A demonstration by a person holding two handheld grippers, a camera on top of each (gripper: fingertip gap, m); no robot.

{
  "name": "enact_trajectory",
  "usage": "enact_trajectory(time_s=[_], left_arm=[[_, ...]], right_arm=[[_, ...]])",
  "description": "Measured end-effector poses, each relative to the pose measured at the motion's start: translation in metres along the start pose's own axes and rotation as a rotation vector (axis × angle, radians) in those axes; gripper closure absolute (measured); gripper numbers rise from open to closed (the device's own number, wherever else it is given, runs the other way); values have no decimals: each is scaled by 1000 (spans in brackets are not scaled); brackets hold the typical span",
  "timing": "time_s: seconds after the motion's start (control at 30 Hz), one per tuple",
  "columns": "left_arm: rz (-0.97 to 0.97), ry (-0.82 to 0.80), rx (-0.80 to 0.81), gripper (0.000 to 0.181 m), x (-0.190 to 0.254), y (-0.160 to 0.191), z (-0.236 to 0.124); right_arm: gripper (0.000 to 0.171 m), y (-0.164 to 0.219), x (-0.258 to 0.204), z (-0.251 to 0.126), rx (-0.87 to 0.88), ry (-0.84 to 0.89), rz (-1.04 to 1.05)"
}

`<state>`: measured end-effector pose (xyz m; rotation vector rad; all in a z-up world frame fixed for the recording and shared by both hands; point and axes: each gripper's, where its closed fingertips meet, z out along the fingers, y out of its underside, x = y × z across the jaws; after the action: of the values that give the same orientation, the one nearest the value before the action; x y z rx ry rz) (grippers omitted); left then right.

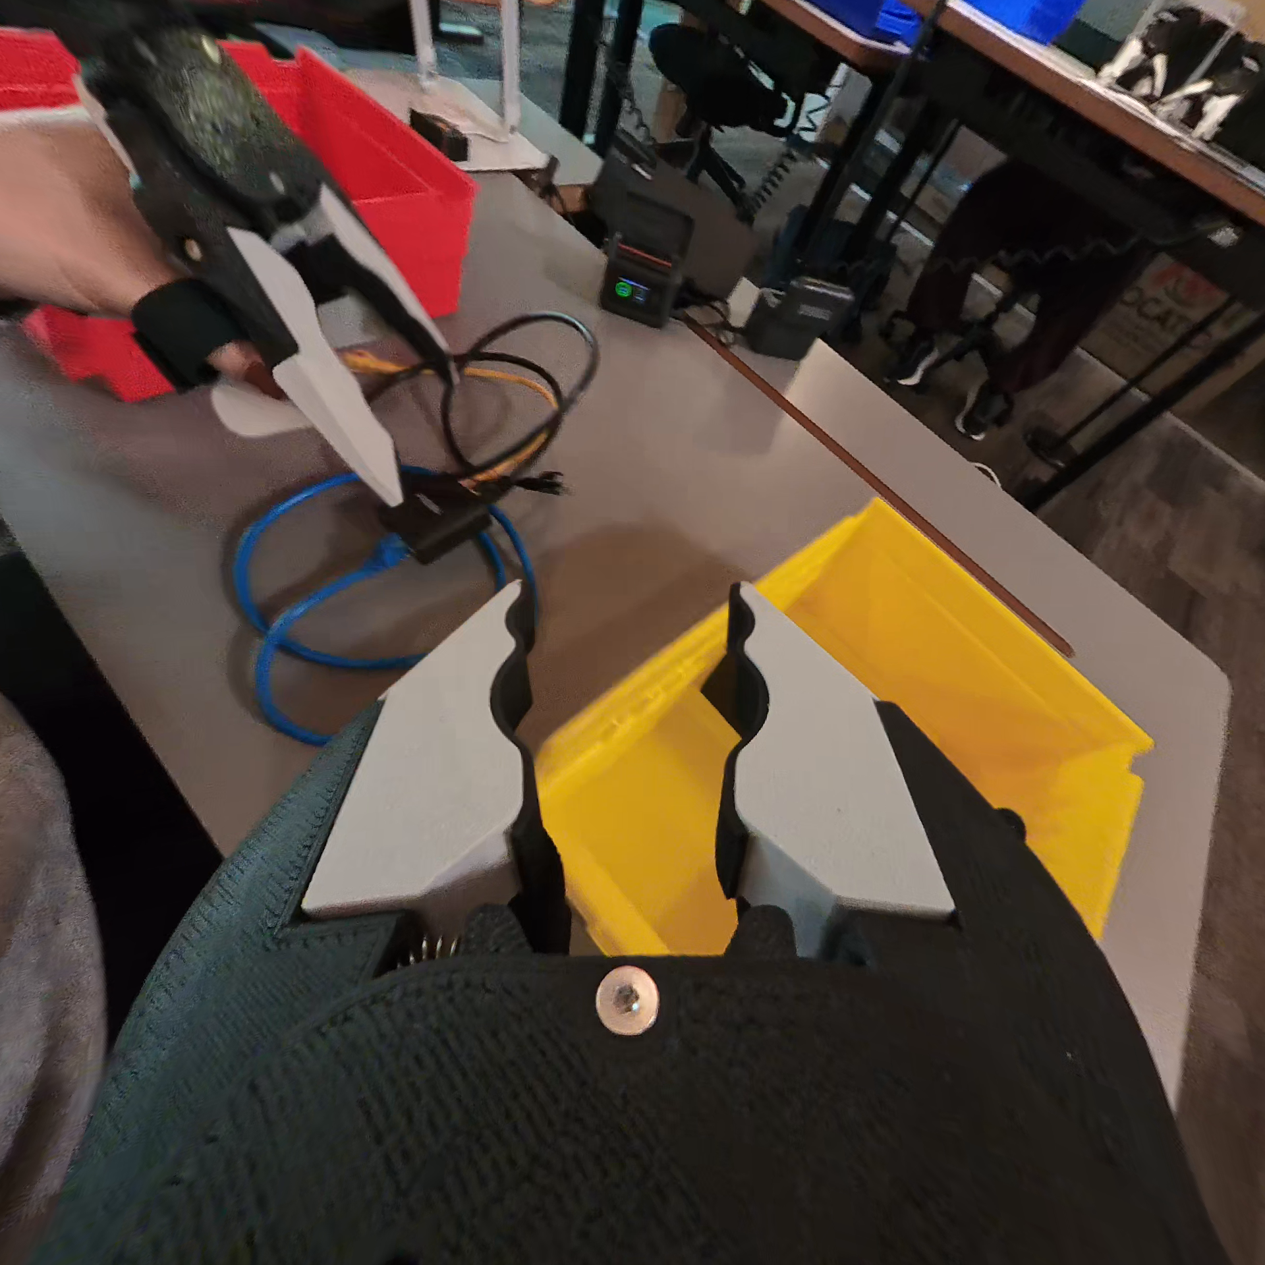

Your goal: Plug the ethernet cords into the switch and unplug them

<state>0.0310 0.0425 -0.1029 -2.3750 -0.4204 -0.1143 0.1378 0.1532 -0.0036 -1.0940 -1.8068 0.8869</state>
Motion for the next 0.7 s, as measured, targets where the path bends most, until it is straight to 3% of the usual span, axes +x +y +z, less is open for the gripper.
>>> enact_trajectory(time_s=[0.17,0.3,0.47,0.7], left_arm=[[277,-159,294,78,3,-13,-48],[448,-283,457,89,8,8,-65],[574,-422,488,99,4,43,-61],[688,-493,478,104,10,45,-54]], right_arm=[[119,-16,-55,36,-32,-75,18],[120,0,-104,81,-92,-130,117],[120,36,-136,121,-144,-39,60],[119,60,-138,147,-229,23,42]])
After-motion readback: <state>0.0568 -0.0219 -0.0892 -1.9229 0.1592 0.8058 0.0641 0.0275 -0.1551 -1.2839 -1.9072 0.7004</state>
